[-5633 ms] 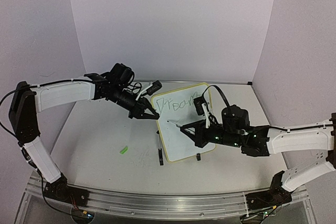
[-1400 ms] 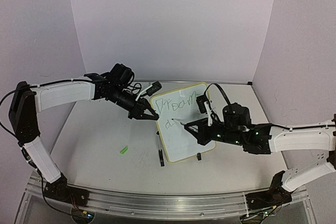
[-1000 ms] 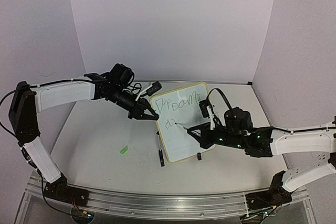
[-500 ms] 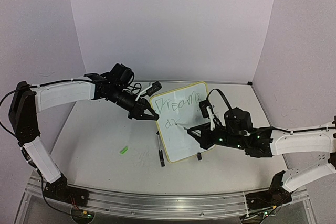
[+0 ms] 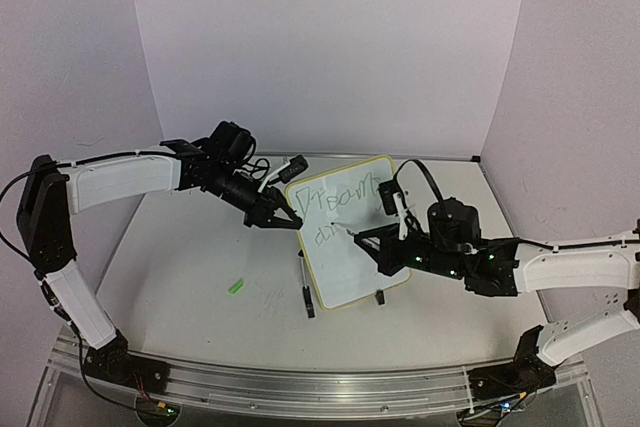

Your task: Write a sentence on the whiteboard

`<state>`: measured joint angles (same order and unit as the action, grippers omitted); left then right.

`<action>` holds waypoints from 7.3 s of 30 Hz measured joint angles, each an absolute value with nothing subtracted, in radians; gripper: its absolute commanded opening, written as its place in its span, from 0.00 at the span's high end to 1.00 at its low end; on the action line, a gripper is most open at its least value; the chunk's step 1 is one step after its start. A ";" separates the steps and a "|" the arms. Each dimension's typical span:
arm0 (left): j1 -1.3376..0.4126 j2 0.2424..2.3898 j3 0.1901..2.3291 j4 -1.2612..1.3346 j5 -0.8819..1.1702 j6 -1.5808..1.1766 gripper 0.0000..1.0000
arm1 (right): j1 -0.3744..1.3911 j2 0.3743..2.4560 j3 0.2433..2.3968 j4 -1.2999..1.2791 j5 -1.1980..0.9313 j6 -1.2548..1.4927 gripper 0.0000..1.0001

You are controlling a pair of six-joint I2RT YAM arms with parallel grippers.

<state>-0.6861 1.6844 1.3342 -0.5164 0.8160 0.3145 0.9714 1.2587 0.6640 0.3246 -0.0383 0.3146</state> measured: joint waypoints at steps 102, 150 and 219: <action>-0.686 1.685 1.334 -0.527 0.815 0.314 1.00 | 0.971 1.183 0.601 0.270 0.042 0.361 1.00; -0.686 1.688 1.341 -0.558 0.817 0.316 1.00 | 0.977 1.316 0.701 0.051 -0.355 0.263 1.00; -0.686 1.688 1.342 -0.567 0.817 0.317 1.00 | 0.989 1.395 0.704 0.232 -0.222 0.327 1.00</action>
<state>-0.6865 1.6882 1.3422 -0.5674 0.8169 0.3172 0.9886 1.3951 0.7042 0.2325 -0.2224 0.3265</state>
